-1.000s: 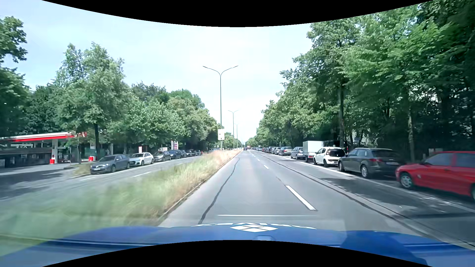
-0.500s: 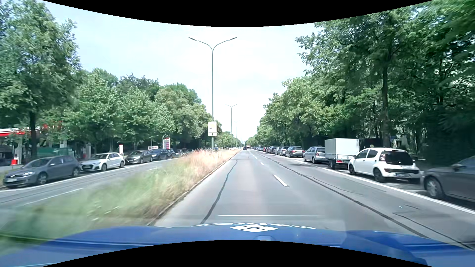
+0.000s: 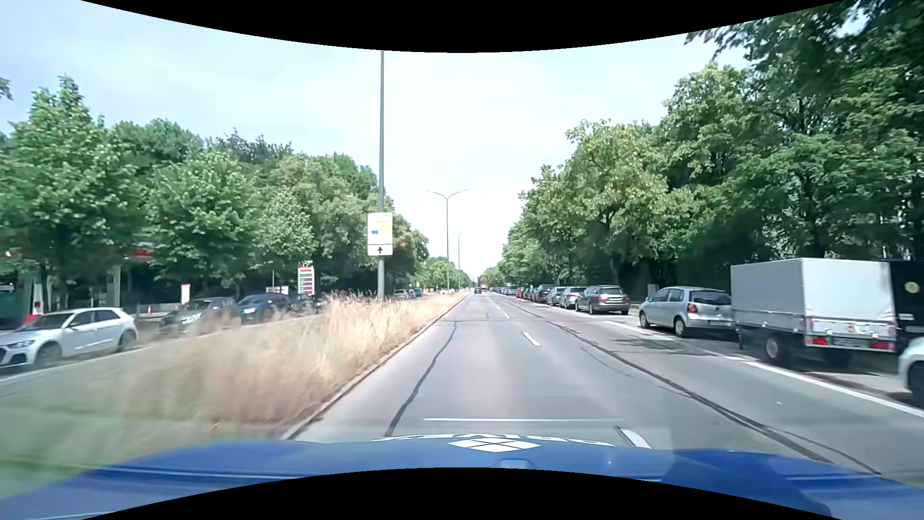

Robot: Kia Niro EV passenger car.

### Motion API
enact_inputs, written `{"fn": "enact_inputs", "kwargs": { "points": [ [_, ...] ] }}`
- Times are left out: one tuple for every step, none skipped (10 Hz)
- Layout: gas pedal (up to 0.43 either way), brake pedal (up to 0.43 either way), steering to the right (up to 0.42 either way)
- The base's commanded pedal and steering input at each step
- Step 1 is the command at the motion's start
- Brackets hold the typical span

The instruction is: Follow the waypoints while adhering to traffic rules and regulations

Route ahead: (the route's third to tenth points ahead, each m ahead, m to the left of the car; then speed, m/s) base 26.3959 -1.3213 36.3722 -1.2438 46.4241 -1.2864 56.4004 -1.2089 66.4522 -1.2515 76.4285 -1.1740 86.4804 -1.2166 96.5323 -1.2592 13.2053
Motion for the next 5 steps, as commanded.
{"fn": "enact_inputs", "kwargs": {
  "points": [
    [0.157, 0.000, -0.007],
    [0.157, 0.000, -0.006],
    [0.157, 0.000, -0.006],
    [0.157, 0.000, -0.006],
    [0.157, 0.000, -0.006]
  ]
}}
